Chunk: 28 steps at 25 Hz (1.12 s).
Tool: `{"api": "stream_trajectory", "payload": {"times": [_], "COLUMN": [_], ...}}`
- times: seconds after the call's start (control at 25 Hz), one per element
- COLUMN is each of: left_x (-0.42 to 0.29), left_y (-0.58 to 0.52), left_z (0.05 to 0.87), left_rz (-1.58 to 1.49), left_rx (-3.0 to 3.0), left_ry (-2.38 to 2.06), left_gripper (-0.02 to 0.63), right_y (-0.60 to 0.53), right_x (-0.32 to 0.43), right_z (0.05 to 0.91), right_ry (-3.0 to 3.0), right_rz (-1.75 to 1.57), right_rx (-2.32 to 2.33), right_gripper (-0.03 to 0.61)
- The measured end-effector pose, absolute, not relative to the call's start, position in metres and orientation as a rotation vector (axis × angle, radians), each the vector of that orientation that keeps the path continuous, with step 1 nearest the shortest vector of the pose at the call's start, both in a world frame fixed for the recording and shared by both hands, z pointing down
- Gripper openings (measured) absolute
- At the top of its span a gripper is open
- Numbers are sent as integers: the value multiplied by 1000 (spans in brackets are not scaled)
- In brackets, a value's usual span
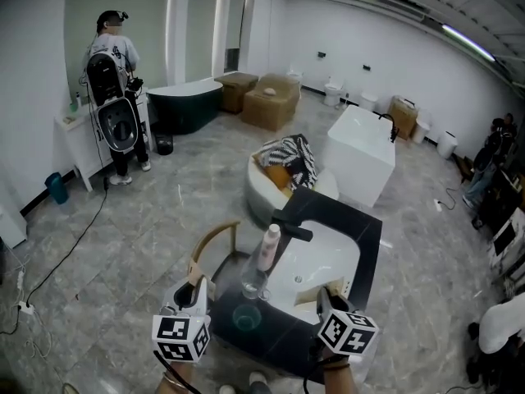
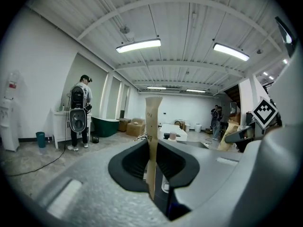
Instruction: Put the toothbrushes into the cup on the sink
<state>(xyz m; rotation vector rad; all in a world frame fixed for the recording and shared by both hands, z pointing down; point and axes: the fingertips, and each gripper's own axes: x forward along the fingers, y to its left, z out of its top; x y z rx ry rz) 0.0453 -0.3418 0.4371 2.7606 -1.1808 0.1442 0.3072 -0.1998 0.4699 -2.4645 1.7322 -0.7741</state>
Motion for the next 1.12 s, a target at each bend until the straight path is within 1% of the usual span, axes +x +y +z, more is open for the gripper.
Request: {"api": "stream_trajectory", "payload": {"times": [0.28, 0.56, 1.12], "left_x": [57, 49, -10], "left_y": [-339, -336, -334], "left_z": [442, 440, 445], "left_rz": [155, 152, 155], "left_rx": [2765, 2749, 2647], "left_ry": [-1171, -1203, -1384], "left_gripper": [44, 44, 44], "right_y": [-198, -196, -228], "right_x": [311, 313, 299], "right_z": [479, 469, 449], "right_ry": [1746, 1760, 1889], "right_rz": [-804, -782, -713], "right_rx": [-2467, -2468, -2427], "right_gripper": [31, 30, 29]}}
